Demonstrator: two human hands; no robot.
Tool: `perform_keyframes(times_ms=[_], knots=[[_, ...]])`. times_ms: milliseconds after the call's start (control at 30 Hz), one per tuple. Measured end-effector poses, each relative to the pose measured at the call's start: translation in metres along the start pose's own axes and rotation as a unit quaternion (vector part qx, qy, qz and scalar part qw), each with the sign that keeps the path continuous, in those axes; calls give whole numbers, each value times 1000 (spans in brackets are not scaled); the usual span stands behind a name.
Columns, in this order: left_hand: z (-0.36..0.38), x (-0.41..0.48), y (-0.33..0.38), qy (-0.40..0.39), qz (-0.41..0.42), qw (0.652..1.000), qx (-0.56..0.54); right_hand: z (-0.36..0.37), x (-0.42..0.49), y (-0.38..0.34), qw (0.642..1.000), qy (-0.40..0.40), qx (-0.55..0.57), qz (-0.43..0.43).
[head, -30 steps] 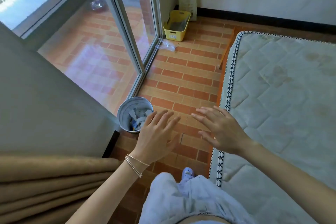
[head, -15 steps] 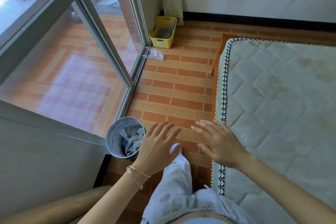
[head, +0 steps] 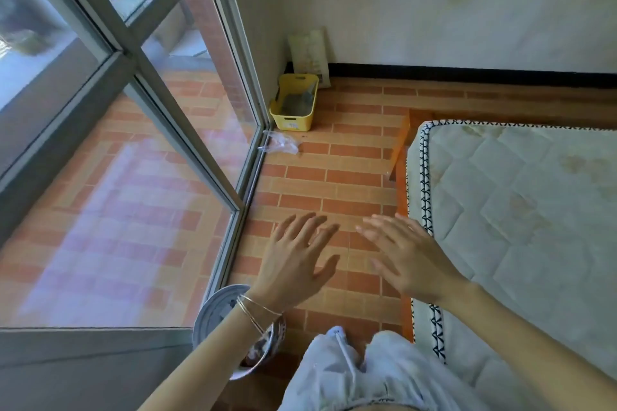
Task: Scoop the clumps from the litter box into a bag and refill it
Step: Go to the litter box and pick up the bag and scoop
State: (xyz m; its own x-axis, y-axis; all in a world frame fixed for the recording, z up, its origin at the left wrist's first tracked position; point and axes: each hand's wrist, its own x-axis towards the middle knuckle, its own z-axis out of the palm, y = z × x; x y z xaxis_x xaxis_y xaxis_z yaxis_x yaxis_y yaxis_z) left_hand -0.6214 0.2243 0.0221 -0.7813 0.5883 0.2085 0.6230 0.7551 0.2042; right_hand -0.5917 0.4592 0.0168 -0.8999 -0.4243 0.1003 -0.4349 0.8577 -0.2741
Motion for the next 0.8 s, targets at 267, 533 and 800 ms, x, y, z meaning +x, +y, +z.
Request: perform_keyframes(times_ms=[267,533,800], knots=[[34,20,-22,-13,-42,999,-26,23,41,40,999,-30,16,-22],[56,112,-48,-32,-64,997,-19,19,108,124,996,-74,8,-51],[54,246,-98,-4,-67,998,14,-35,229,221,993,-68,-17,-93]])
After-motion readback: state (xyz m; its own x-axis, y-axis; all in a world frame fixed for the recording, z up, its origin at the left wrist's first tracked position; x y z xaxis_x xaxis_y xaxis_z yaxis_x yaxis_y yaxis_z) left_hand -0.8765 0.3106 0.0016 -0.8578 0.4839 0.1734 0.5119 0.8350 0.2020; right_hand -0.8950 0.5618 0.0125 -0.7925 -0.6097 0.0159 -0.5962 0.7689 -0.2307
